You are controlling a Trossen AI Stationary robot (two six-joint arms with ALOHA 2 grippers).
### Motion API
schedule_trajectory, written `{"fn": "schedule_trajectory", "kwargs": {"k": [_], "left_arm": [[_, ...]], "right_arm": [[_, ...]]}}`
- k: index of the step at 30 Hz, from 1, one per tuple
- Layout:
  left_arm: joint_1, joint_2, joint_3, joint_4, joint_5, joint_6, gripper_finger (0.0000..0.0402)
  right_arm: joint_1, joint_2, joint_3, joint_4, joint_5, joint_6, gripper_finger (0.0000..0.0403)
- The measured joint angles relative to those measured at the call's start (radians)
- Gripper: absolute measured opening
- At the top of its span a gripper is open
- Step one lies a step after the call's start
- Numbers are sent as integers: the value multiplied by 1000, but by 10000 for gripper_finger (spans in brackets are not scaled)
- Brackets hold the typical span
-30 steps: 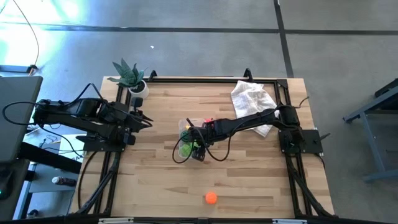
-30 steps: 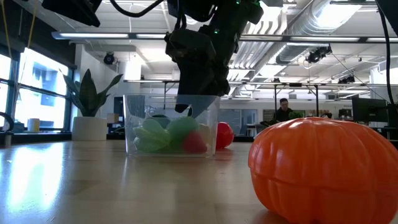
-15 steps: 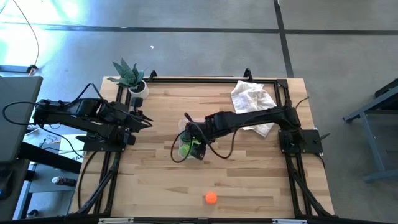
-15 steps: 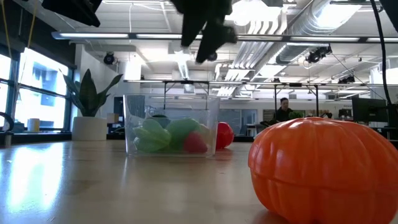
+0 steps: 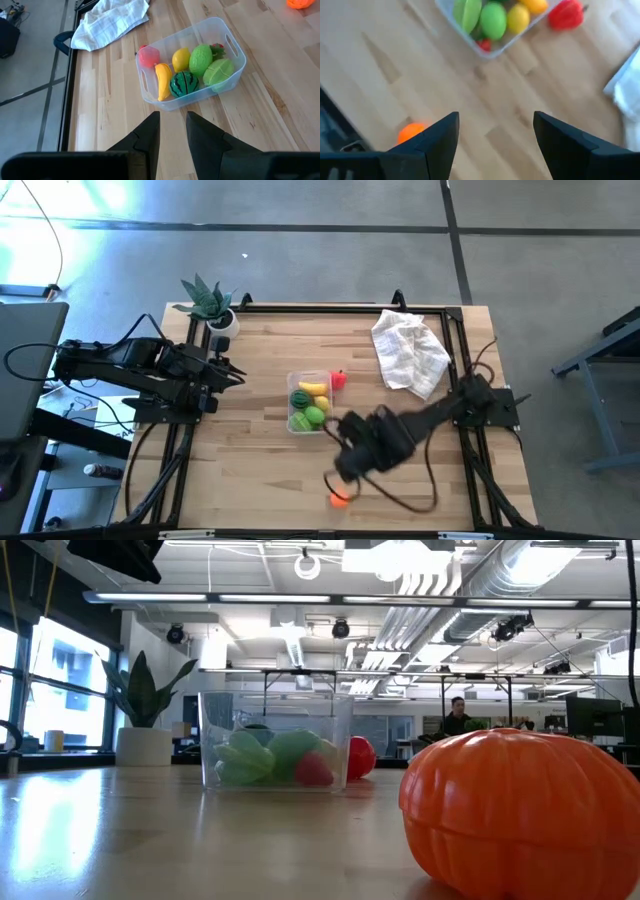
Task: Pick and placing Produce into tupperware
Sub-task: Put the tangerine into the bin
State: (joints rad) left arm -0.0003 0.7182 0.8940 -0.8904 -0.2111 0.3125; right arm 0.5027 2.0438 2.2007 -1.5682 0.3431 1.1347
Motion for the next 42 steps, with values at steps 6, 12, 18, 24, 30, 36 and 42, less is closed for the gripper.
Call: {"fn": "schedule_trajectory", "kwargs": {"k": [6,12,18,24,30,36,42], "left_arm": [[0,0,0,0,0,0,85],[0,0,0,0,0,0,85],[0,0,0,0,0,0,85],[0,0,0,0,0,0,85],[0,0,0,0,0,0,85],[0,0,0,0,0,0,85],[0,0,0,0,0,0,85]], "right_arm": [[100,5,-142,170,-40,151,248],[147,5,-280,421,-151,154,248],[173,5,-383,597,-186,79,248],[193,5,-490,754,-206,17,248],[200,5,-594,890,-206,-31,251],[199,5,-661,963,-206,-54,289],[188,5,-679,970,-205,-70,328]]}}
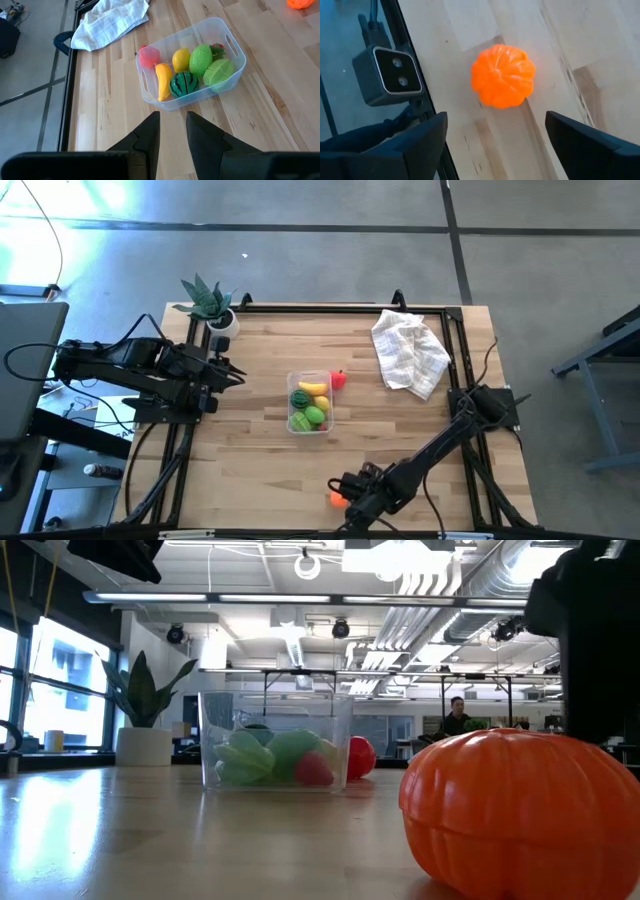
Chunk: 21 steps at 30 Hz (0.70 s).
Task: Pick and placing Produce into tupperware
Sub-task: Put the tangerine into the bin
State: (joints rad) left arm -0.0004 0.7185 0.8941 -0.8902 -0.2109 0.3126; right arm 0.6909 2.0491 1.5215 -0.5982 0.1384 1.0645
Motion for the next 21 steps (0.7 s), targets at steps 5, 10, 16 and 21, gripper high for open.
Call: {"fn": "schedule_trajectory", "kwargs": {"k": [5,10,16,21], "left_arm": [[0,0,0,0,0,0,85],[0,0,0,0,0,0,85],[0,0,0,0,0,0,85],[0,0,0,0,0,0,85]], "right_arm": [[-16,1,0,11,25,-37,332],[-19,34,0,56,17,-98,333],[-19,51,0,90,13,-137,333],[-19,51,1,101,53,-193,333]]}}
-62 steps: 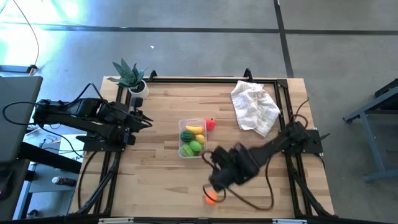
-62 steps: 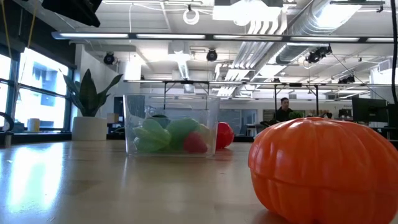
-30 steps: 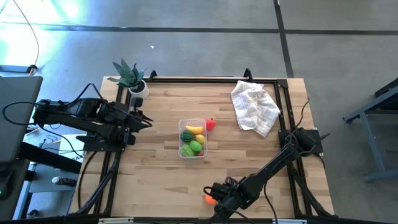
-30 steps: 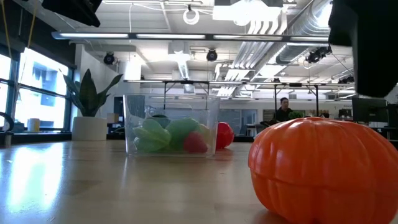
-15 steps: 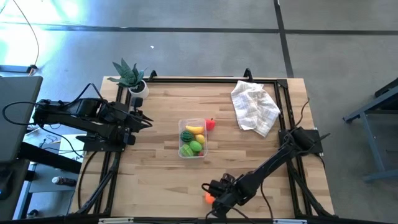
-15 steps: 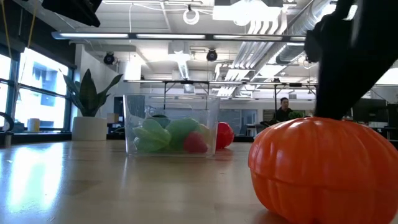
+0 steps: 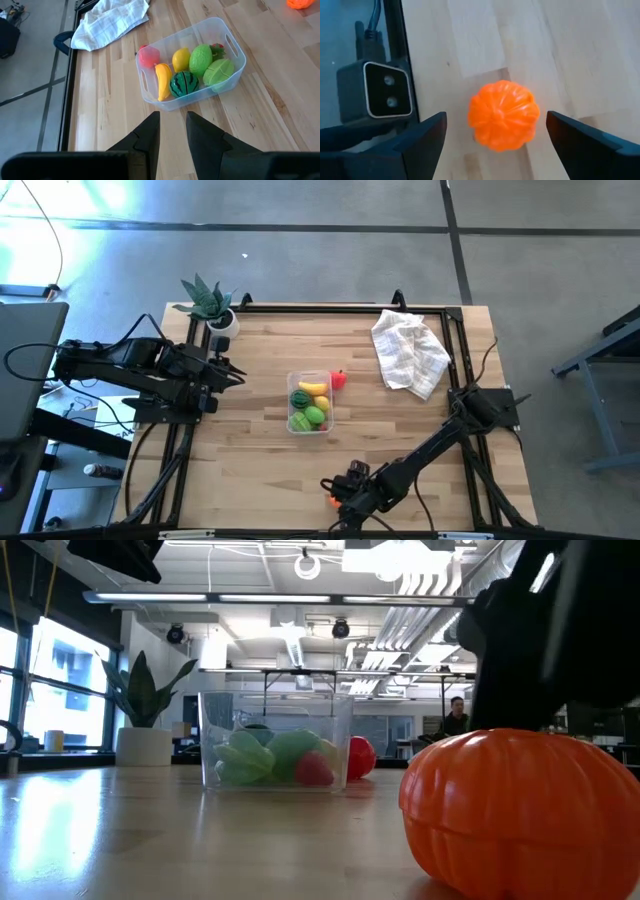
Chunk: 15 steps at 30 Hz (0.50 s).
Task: Pick and placing Produce into tupperware
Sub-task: Put the tangerine into the bin
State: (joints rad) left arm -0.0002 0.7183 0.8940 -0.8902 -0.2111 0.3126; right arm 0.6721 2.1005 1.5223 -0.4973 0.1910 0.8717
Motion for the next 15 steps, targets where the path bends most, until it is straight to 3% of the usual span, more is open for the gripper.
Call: {"fn": "schedule_trajectory", "kwargs": {"k": [15], "left_arm": [[0,0,0,0,0,0,85]], "right_arm": [[1,56,0,28,-9,-68,331]]}}
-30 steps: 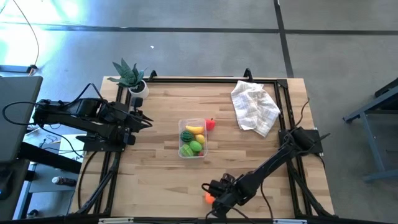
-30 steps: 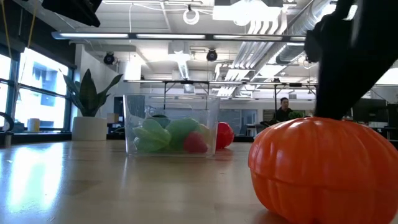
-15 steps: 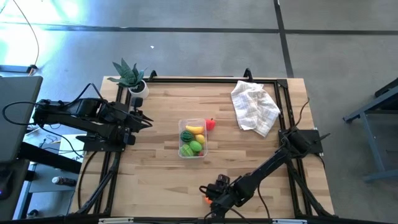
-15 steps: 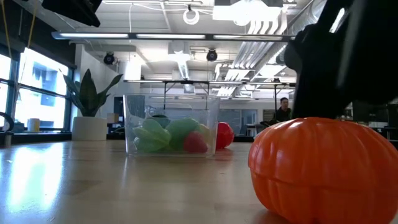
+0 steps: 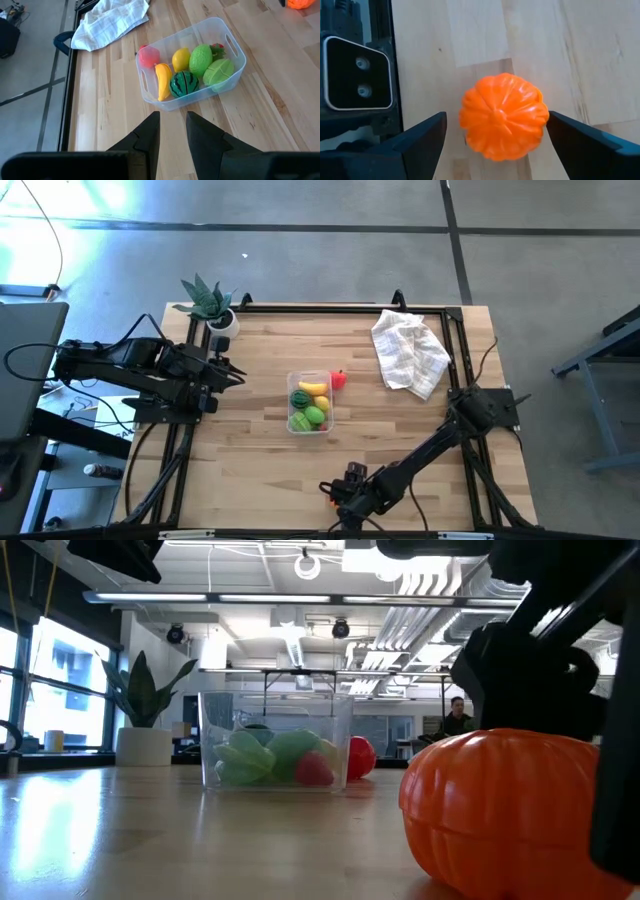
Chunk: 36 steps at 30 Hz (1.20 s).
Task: Pick and placing Produce into tupperware
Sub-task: Put the tangerine into the bin
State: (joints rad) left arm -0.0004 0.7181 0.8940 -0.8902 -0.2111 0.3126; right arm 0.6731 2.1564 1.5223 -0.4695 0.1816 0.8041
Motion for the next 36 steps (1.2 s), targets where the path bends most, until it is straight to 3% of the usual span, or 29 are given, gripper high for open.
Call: {"fn": "schedule_trajectory", "kwargs": {"k": [26,36], "left_arm": [[0,0,0,0,0,0,85],[0,0,0,0,0,0,85]], "right_arm": [[-30,6,0,1,-29,3,264],[-39,6,0,2,-30,6,257]]}}
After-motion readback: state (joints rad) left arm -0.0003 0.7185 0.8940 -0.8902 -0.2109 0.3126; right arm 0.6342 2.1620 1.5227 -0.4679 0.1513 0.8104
